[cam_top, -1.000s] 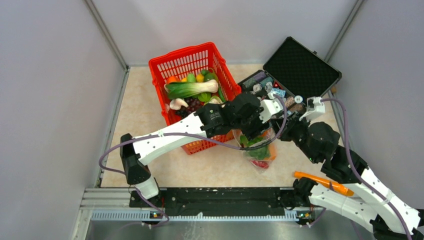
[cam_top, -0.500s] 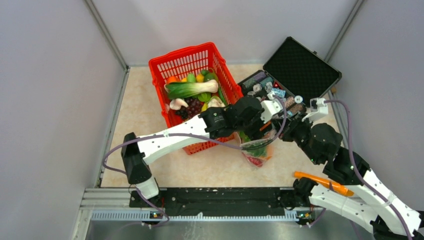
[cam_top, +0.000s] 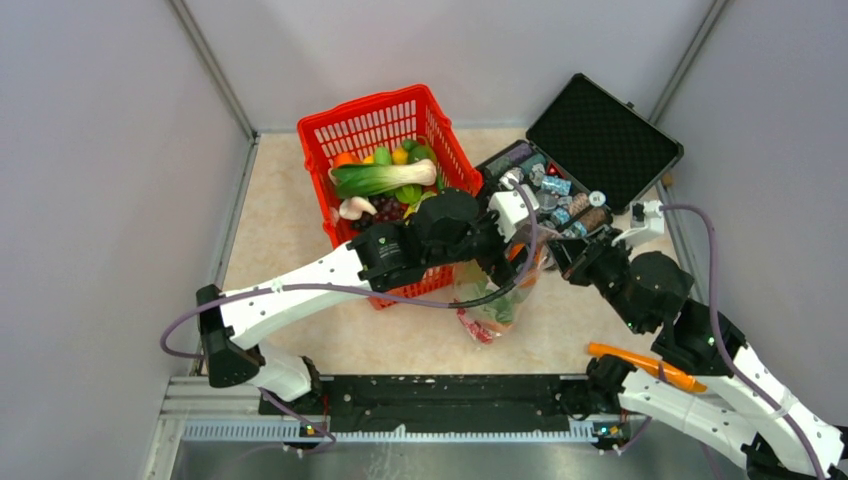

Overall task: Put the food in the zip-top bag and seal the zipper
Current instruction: Place the fake fruit in the zipper food storage bag.

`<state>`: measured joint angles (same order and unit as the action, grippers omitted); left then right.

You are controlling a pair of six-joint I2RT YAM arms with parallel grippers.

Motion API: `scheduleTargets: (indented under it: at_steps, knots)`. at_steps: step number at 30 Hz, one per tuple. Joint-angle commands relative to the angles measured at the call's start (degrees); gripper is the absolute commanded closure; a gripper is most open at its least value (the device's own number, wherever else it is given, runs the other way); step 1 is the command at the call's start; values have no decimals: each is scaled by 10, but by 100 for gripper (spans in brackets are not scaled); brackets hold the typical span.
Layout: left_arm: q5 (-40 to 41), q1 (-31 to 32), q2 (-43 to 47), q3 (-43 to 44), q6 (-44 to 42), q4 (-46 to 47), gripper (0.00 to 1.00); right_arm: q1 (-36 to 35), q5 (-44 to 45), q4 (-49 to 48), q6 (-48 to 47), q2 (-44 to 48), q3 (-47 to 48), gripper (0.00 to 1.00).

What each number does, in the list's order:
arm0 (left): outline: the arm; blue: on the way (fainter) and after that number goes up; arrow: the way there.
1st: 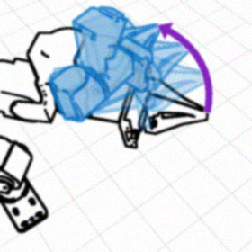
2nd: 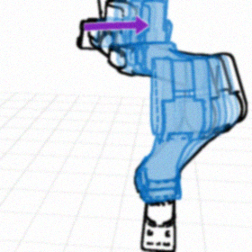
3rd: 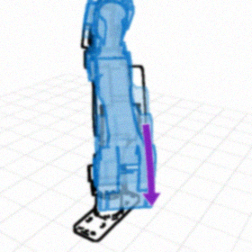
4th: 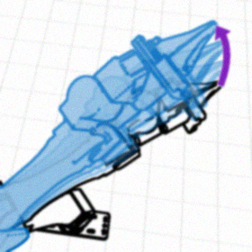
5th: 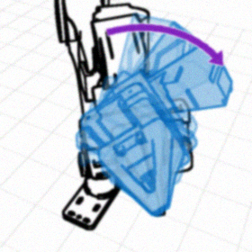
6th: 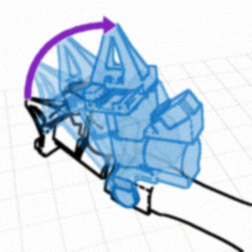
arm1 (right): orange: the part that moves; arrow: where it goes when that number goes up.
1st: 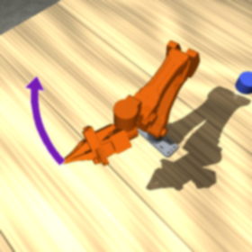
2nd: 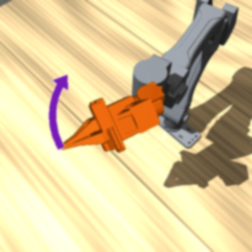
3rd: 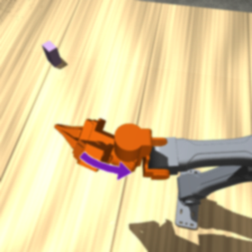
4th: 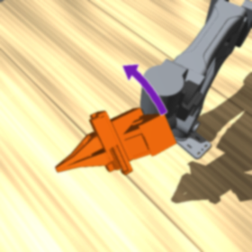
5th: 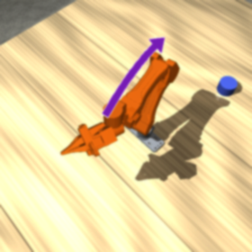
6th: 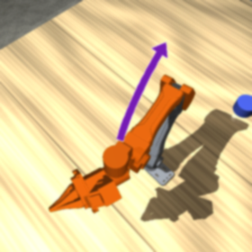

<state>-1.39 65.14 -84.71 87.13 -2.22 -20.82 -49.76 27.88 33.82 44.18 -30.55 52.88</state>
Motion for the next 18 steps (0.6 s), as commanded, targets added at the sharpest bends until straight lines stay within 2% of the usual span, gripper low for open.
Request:
scheduleTargets:
  at_steps: [1, 4, 6, 10, 15, 18]
  knots:
    - [-23, -5, 63, -29, 2, 45, 1, 3, 43, -15, -1, 17, 1, 100]
    - [-67, -18, 50, -27, 7, 40, 1, 3, 4, -46, -35, 12, -2, 100]
    - [-67, -19, 38, -19, 20, 37, 1, 2, -18, -58, -46, -3, 4, 100]
    - [-101, -20, 15, -8, 14, 32, 1, 3, 14, -24, -26, -27, 22, 100]
    - [-82, -20, -48, 54, 10, -44, 2, 2, 28, -68, -52, 10, 8, 100]
    - [-75, -20, -79, 95, 12, -80, 2, 3, 1, -62, -96, 0, 35, 100]
